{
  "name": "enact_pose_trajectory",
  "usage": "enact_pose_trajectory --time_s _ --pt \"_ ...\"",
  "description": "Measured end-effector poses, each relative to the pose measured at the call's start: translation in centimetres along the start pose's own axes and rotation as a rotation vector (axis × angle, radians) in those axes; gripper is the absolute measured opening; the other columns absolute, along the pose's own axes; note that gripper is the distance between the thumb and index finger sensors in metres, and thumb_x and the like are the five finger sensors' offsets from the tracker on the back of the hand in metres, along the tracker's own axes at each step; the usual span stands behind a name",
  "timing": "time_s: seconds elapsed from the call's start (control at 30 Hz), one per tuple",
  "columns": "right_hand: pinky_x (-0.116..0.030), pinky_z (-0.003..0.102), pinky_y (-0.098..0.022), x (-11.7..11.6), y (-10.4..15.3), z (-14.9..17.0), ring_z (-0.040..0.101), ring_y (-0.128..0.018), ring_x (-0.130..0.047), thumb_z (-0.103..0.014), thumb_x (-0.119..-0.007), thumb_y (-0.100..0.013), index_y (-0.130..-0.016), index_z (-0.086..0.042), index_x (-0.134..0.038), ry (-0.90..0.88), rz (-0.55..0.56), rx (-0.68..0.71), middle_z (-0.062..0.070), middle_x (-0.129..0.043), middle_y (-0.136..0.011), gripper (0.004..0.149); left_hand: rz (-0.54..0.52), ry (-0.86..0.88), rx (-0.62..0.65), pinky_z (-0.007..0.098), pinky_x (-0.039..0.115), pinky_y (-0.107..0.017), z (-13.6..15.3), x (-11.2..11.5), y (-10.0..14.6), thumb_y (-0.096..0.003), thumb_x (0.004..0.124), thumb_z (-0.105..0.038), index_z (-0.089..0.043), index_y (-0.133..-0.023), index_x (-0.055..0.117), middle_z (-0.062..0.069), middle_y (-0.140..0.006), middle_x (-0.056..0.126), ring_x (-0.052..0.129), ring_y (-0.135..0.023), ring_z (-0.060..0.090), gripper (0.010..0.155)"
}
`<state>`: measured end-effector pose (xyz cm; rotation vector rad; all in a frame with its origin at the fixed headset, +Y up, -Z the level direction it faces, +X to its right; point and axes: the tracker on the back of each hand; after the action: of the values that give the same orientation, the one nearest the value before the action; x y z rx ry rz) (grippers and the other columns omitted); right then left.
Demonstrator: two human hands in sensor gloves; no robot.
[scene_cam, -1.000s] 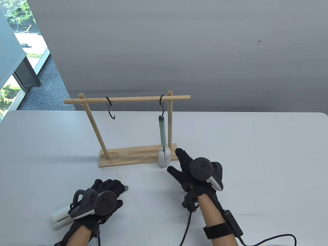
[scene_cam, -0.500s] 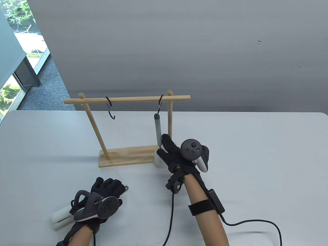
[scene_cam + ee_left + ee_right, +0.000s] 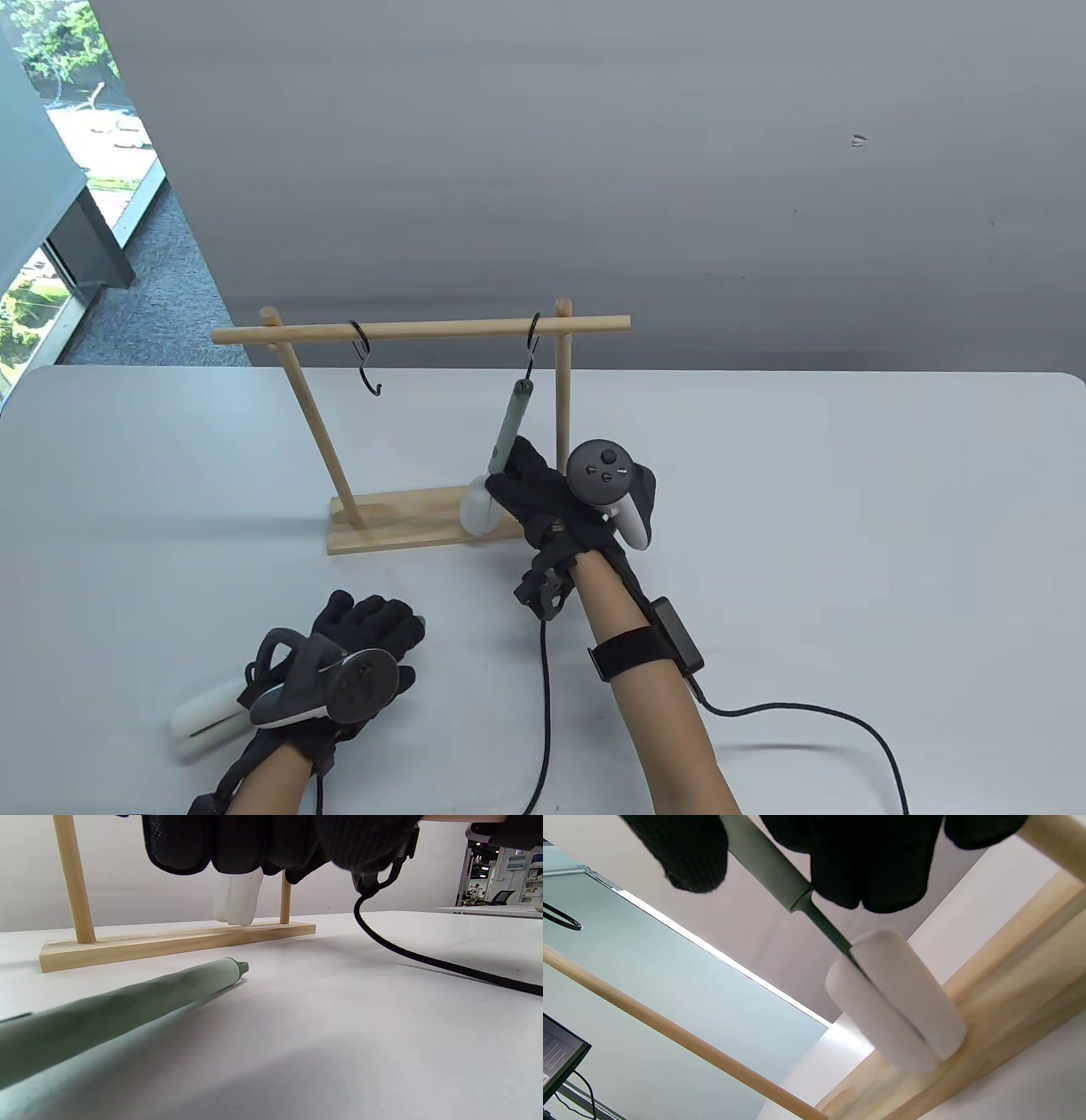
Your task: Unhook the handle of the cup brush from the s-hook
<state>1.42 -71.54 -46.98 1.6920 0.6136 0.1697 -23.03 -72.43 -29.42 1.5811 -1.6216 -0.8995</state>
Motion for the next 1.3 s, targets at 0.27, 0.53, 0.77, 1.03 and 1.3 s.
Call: enact_pose_trajectory --time_s 0.27,0.53,0.77,1.03,1.3 --pt "-0.045 0.070 -0.059 -0.8 -0.9 -0.1 0.045 -0.080 -0.080 -0.048 -0.071 -0.051 -0.100 -0.007 -0.058 -0.072 0.017 0.012 0.018 -0.081 -0.083 0.065 0.005 0.046 0.000 0.061 0.053 -0.070 0.6 0.2 -0.1 -0.0402 0.078 -0.045 -0.021 -0.092 0.072 0.012 -0.103 0.076 0.080 -0.094 0.042 0.057" --pt "-0.046 0.070 -0.058 -0.6 0.3 -1.0 0.049 -0.080 -0.079 -0.047 -0.072 -0.050 -0.090 -0.009 -0.073 -0.072 0.027 0.048 0.021 -0.080 -0.085 0.055 0.005 0.067 -0.018 0.062 0.053 -0.069 1.0 0.3 -0.1 -0.0405 0.077 -0.045 -0.021 -0.092 0.071 0.012 -0.103 0.075 0.079 -0.094 0.042 0.057" --pt "-0.048 0.069 -0.057 -0.6 1.8 -2.9 0.049 -0.079 -0.081 -0.048 -0.068 -0.052 -0.090 -0.007 -0.073 -0.101 0.000 0.087 0.022 -0.081 -0.084 0.056 0.007 0.060 -0.033 0.061 0.054 -0.069 1.1 0.2 0.1 -0.0405 0.076 -0.045 -0.021 -0.092 0.072 0.012 -0.102 0.076 0.080 -0.093 0.042 0.057" --pt "-0.049 0.069 -0.056 -0.3 3.3 -5.4 0.049 -0.077 -0.082 -0.048 -0.066 -0.052 -0.089 -0.006 -0.073 -0.066 0.026 0.122 0.022 -0.082 -0.083 0.056 0.003 0.071 -0.059 0.061 0.054 -0.069 1.6 0.1 0.5 -0.0407 0.076 -0.045 -0.021 -0.091 0.072 0.012 -0.102 0.076 0.080 -0.093 0.043 0.056" --pt "-0.050 0.069 -0.056 0.7 5.9 -6.4 0.049 -0.077 -0.082 -0.046 -0.067 -0.052 -0.090 -0.005 -0.072 0.025 0.060 0.162 0.023 -0.082 -0.083 0.056 -0.009 0.094 -0.062 0.061 0.054 -0.069 1.9 -0.1 0.8 -0.0408 0.076 -0.045 -0.021 -0.091 0.073 0.012 -0.102 0.077 0.081 -0.092 0.042 0.056"
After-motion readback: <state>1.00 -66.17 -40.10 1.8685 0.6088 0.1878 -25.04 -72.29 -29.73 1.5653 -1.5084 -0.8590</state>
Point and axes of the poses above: the tracker on the back of each hand, its own z axis roughly to the little-finger side, its own y axis roughly from the fingertips to the wrist, x = y × z
